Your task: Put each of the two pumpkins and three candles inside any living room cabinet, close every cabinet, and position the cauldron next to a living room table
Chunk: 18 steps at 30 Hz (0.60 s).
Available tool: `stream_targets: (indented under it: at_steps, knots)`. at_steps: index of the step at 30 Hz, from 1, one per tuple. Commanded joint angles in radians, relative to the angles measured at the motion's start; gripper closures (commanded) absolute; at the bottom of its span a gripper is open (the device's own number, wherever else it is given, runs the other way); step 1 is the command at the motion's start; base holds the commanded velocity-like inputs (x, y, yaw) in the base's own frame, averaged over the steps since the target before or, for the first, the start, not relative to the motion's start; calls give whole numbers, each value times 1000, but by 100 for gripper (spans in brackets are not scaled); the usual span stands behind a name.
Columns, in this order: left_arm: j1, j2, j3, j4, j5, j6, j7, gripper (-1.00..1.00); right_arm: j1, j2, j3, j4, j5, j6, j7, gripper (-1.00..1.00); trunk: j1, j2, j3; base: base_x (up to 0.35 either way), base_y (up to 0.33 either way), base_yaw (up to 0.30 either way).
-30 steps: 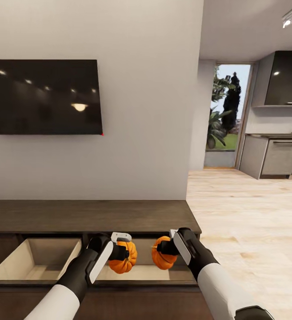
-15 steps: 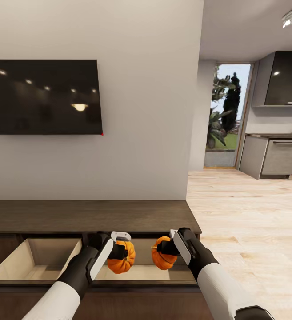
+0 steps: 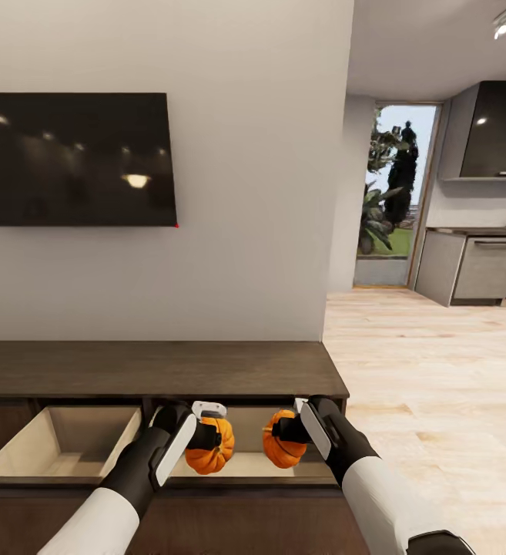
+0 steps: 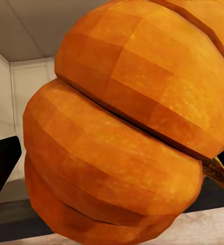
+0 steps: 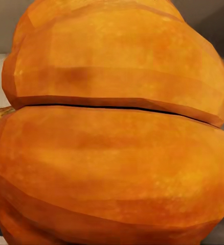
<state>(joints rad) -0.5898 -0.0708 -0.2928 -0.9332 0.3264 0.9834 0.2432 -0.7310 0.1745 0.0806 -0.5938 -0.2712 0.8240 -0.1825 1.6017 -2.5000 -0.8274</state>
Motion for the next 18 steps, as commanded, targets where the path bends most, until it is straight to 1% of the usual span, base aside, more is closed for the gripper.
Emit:
stream_targets:
  at_steps: [1,4,16,18]
  knots:
    - [-1,0,-2,-1,10,1,10,100,-1,0,2,-1,-9,3,-9,100,0,-1,-5,0,0,0]
    - [-1,0,-2,3,10,-4,9,100,-1,0,2,-1,-10,3,-9,100,1,-2,-17,0,0,0]
    - [-1,0,-2,5,12,-23,7,100,-1,0,2,-1,-10,3,-9,100,1,-2,-17,1,0,0]
    - [-1,0,-2,5,12,-24,7,100,-1,0,2,-1,-10,3,-9,100,1,-2,-17,93,18,0]
